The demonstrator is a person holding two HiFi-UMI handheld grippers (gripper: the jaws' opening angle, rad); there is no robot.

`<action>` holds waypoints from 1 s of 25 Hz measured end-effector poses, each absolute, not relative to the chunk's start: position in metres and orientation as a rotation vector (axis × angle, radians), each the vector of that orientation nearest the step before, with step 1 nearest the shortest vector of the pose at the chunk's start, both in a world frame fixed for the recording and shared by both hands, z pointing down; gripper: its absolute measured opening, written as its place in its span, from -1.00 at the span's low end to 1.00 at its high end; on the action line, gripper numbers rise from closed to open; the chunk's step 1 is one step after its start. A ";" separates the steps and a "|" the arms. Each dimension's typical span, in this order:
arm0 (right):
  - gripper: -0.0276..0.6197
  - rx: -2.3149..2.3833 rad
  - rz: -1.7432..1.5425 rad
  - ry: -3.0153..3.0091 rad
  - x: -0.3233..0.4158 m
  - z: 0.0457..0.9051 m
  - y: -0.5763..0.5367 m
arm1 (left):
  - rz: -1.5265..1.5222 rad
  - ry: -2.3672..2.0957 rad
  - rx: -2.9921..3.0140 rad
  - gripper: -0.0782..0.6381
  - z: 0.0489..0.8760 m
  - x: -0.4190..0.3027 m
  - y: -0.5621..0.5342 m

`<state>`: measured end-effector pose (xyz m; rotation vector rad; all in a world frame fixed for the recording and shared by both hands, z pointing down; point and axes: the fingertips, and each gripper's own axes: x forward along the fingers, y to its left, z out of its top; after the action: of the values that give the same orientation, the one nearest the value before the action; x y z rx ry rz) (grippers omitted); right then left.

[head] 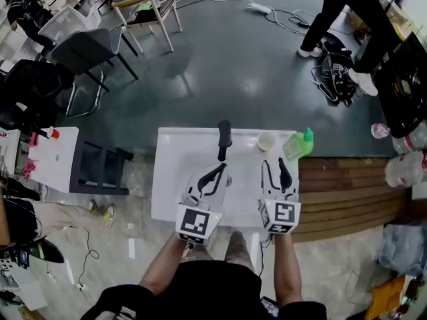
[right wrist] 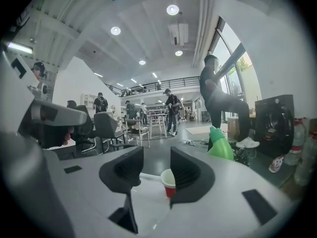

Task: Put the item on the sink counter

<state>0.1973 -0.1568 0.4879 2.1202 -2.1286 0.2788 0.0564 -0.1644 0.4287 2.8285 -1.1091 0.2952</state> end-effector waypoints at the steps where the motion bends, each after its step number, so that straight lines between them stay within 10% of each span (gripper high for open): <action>1: -0.41 2.128 0.275 -2.124 0.195 0.484 -0.153 | 0.291 -1.105 2.834 -0.78 0.426 0.054 -0.162; 25: -0.77 2.295 0.095 -2.028 0.127 0.404 -0.049 | 0.183 -0.956 2.966 -0.78 0.378 -0.016 -0.103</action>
<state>0.1272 -0.0490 0.4044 2.2946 -2.0283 0.0949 -0.0165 -0.1032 0.3780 2.9664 -0.9563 0.1832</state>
